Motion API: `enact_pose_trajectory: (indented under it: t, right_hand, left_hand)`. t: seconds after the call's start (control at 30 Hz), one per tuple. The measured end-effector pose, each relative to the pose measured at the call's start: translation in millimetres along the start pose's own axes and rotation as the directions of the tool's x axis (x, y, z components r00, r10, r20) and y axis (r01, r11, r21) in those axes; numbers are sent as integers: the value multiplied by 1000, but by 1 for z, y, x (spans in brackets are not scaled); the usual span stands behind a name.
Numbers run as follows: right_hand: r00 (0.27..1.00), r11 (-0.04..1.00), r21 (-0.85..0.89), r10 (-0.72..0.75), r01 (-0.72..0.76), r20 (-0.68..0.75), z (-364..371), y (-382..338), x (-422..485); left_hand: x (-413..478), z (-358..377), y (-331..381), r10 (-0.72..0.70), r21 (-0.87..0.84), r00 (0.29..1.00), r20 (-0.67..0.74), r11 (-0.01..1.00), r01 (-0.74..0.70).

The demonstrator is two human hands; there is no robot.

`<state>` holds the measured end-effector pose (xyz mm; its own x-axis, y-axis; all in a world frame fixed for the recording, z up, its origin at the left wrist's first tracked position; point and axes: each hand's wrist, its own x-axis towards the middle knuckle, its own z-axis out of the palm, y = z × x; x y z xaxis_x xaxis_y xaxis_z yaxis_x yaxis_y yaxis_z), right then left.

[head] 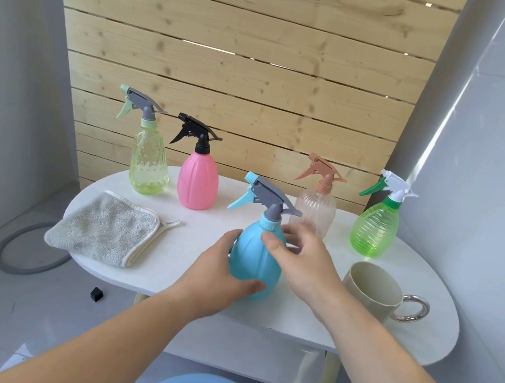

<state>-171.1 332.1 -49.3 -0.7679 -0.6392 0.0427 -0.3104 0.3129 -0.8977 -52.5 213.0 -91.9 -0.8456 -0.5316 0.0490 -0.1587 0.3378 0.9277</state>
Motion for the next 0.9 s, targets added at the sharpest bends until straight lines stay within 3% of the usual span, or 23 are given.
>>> enact_pose_trajectory:
  t: [0.1,0.33,0.67,0.9]
  right_hand:
    - [997,995,-52,82,-82,12,2,0,-4]
    - [988,982,120,141,-148,65,9,-2,16]
    - [976,892,395,210,-218,65,18,-11,113]
    - [971,898,373,233,-233,44,32,0,140]
  left_hand:
    - [1,1,0,1,0,1000,-29,1000,-1]
    - [23,4,1,-19,17,992,-122,1000,21]
    - [124,-13,4,3,56,977,-212,998,9]
    - [160,-11,-12,10,91,978,-209,996,9]
